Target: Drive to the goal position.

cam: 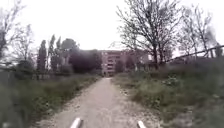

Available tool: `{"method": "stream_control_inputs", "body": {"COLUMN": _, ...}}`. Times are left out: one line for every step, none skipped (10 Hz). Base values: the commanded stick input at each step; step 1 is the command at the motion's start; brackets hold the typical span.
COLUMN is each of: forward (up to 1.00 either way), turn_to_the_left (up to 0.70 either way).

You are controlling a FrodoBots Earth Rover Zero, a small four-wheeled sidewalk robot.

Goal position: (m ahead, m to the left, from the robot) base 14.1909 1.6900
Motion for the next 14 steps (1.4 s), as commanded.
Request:
{"method": "stream_control_inputs", "body": {"forward": 0.7, "turn_to_the_left": 0.0}}
{"method": "stream_control_inputs", "body": {"forward": 0.7, "turn_to_the_left": 0.0}}
{"method": "stream_control_inputs", "body": {"forward": 0.7, "turn_to_the_left": 0.0}}
{"method": "stream_control_inputs", "body": {"forward": 0.7, "turn_to_the_left": 0.0}}
{"method": "stream_control_inputs", "body": {"forward": 0.7, "turn_to_the_left": 0.0}}
{"method": "stream_control_inputs", "body": {"forward": 0.7, "turn_to_the_left": 0.0}}
{"method": "stream_control_inputs", "body": {"forward": 0.7, "turn_to_the_left": 0.0}}
{"method": "stream_control_inputs", "body": {"forward": 0.7, "turn_to_the_left": 0.0}}
{"method": "stream_control_inputs", "body": {"forward": 0.7, "turn_to_the_left": 0.0}}
{"method": "stream_control_inputs", "body": {"forward": 0.7, "turn_to_the_left": 0.0}}
{"method": "stream_control_inputs", "body": {"forward": 0.7, "turn_to_the_left": 0.0}}
{"method": "stream_control_inputs", "body": {"forward": 0.7, "turn_to_the_left": 0.0}}
{"method": "stream_control_inputs", "body": {"forward": 0.7, "turn_to_the_left": 0.0}}
{"method": "stream_control_inputs", "body": {"forward": 0.7, "turn_to_the_left": 0.0}}
